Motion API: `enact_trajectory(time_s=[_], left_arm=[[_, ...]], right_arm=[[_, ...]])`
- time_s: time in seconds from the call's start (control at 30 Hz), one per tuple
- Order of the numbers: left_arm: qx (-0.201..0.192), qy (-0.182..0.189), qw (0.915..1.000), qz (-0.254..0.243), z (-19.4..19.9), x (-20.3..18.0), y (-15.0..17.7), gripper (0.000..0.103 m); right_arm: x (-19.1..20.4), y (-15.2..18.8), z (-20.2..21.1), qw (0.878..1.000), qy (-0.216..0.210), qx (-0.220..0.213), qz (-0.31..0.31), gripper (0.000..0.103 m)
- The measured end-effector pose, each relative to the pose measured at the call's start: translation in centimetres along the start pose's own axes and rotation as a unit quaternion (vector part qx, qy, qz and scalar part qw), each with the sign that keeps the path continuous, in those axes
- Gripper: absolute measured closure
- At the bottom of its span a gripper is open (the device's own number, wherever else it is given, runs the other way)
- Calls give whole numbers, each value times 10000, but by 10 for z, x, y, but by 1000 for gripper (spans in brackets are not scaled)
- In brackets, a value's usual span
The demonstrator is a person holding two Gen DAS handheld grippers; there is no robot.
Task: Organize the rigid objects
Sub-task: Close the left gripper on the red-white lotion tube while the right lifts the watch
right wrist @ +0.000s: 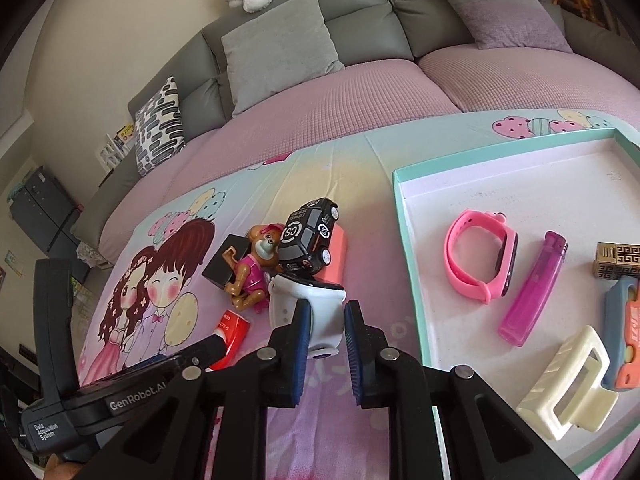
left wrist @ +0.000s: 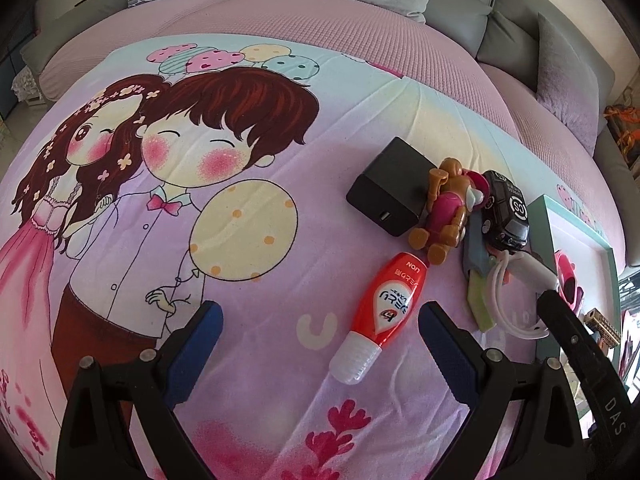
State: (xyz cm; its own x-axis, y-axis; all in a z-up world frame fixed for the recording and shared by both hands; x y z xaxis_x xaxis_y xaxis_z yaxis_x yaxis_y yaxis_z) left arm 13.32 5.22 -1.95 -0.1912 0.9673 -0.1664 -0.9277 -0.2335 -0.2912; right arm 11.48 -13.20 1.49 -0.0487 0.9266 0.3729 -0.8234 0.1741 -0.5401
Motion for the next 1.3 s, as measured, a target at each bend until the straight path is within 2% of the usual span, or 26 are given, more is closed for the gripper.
enact_trajectory(time_s=[0.37,0.4,0.5,0.57,0.67,0.73,0.83,0.9,1.1,1.2,1.3], left_arm=[[-38,-568,9974,-432,-10,-17,2,5],[-45,-563,9973,-459,-10,-19,2,7],[-83,-572,9967,-563,-9,-26,1,22],[-96,-595,9961,-640,-9,-30,2,27],[-118,-524,9959,-723,-7,-34,4,40],[-147,-481,9959,-751,-5,-37,6,53],[-166,-463,9957,-783,-3,-40,9,63],[-171,-434,9958,-783,-3,-39,7,66],[-170,-415,9961,-758,-4,-38,5,66],[-183,-394,9964,-730,-4,-37,4,68],[-224,-355,9968,-677,-1,-35,3,71]], right_arm=[[-9,0,-1,9999,51,77,-61,84],[-10,1,-3,9999,65,127,-66,84],[-12,3,-9,9995,92,269,-122,84],[-14,4,-12,9993,111,337,-136,84],[-13,6,-14,9991,138,393,-123,84],[-12,7,-16,9990,152,416,-87,84],[-9,9,-19,9987,201,473,-36,85],[-6,10,-20,9982,371,469,75,86],[-2,12,-24,9958,702,493,326,87],[-3,12,-23,9957,732,463,336,93],[-7,11,-20,9966,673,418,226,94]])
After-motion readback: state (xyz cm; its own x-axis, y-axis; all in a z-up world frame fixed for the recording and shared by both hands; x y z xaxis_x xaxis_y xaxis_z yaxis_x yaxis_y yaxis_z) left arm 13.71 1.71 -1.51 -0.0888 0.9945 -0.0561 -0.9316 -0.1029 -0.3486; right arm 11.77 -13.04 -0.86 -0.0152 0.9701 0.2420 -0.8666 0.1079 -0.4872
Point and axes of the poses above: each gripper's, at about its wrist camera, not at the fingertips, and z roughly against the way its jaws point, x to its left, y to its underside, the point moved 4 cm from there along -z, roughly the way its jaws point, and after that the axes turned 7 degrees about x, right-handed, at the moved point
